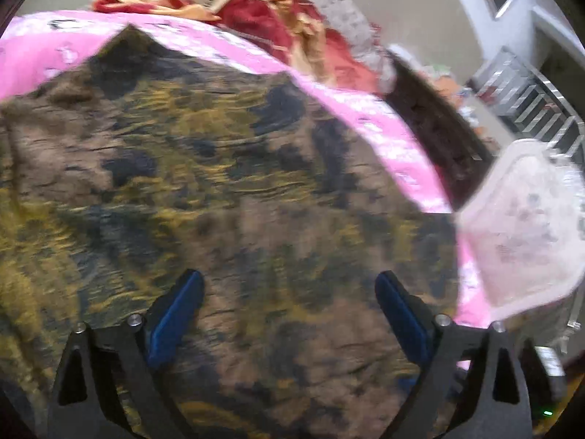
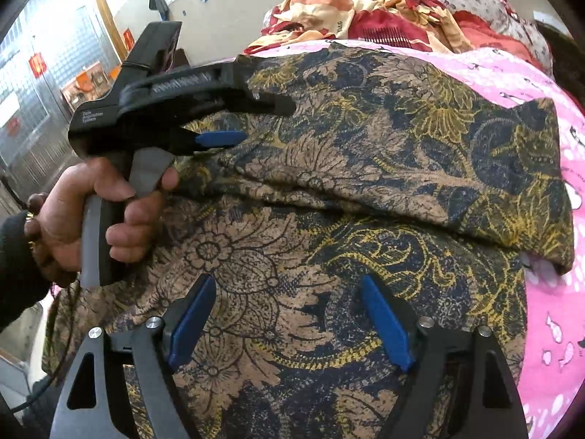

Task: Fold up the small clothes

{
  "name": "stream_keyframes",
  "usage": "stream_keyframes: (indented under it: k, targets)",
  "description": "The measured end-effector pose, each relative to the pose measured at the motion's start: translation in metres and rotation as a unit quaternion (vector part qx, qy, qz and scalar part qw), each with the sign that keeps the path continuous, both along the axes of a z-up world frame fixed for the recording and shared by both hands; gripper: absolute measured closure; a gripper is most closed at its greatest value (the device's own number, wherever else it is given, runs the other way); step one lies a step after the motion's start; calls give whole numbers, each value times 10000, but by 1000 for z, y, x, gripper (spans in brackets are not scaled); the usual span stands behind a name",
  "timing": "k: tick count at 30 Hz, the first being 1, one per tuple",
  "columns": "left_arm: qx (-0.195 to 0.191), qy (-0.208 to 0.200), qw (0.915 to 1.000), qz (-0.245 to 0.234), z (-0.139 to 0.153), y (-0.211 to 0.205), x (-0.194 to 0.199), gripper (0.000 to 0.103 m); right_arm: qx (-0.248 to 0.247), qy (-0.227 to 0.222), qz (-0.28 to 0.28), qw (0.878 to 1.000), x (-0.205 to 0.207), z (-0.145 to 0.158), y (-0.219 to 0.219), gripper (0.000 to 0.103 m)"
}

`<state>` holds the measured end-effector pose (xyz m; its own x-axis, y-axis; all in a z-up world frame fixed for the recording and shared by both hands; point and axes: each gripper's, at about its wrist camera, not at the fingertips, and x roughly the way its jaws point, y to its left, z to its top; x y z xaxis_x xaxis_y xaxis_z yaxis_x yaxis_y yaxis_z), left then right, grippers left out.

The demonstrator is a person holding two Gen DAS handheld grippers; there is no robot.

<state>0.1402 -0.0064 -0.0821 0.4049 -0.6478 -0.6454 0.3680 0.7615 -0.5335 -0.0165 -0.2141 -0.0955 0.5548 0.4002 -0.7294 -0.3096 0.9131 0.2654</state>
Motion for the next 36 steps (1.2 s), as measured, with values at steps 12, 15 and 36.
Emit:
stream_keyframes:
  k: [12,15,36]
  targets:
    - [-453,309,9963,-655,-4,-21,0,42,-34,9,15,10000,-1,0,0,17]
    - [-71,255,9982,-537,-4,-25,3,58,-33,9,14,10000,-1,0,0,17]
    - [264,-659,9963,477,99,80,-40,100,-248,40,2,9997,2,-2,9,17]
